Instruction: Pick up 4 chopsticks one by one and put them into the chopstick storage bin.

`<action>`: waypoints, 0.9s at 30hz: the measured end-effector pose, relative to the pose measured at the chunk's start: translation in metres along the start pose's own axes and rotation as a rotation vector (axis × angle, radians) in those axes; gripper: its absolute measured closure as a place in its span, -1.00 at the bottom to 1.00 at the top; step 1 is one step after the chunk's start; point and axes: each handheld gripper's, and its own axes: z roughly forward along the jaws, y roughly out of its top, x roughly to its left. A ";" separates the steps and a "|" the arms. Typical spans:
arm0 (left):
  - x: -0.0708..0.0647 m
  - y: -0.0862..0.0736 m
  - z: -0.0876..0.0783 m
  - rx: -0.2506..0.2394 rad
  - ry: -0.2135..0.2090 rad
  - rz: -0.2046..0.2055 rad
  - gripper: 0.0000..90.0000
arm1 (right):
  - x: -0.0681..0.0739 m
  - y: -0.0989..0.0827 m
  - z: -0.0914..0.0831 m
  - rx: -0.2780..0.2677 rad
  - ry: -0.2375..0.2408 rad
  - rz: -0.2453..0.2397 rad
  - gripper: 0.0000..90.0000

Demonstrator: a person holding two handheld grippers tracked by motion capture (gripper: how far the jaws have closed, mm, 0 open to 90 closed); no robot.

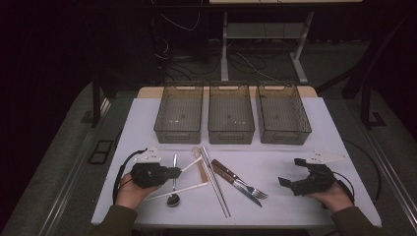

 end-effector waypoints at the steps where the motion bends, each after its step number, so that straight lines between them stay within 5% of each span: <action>1: 0.000 0.002 0.000 -0.002 0.006 -0.006 0.88 | 0.000 0.000 0.000 -0.001 0.000 0.000 -0.98; 27: 0.032 0.055 0.002 -0.076 0.101 -0.045 0.88 | 0.001 0.000 0.001 -0.022 0.017 0.002 -0.98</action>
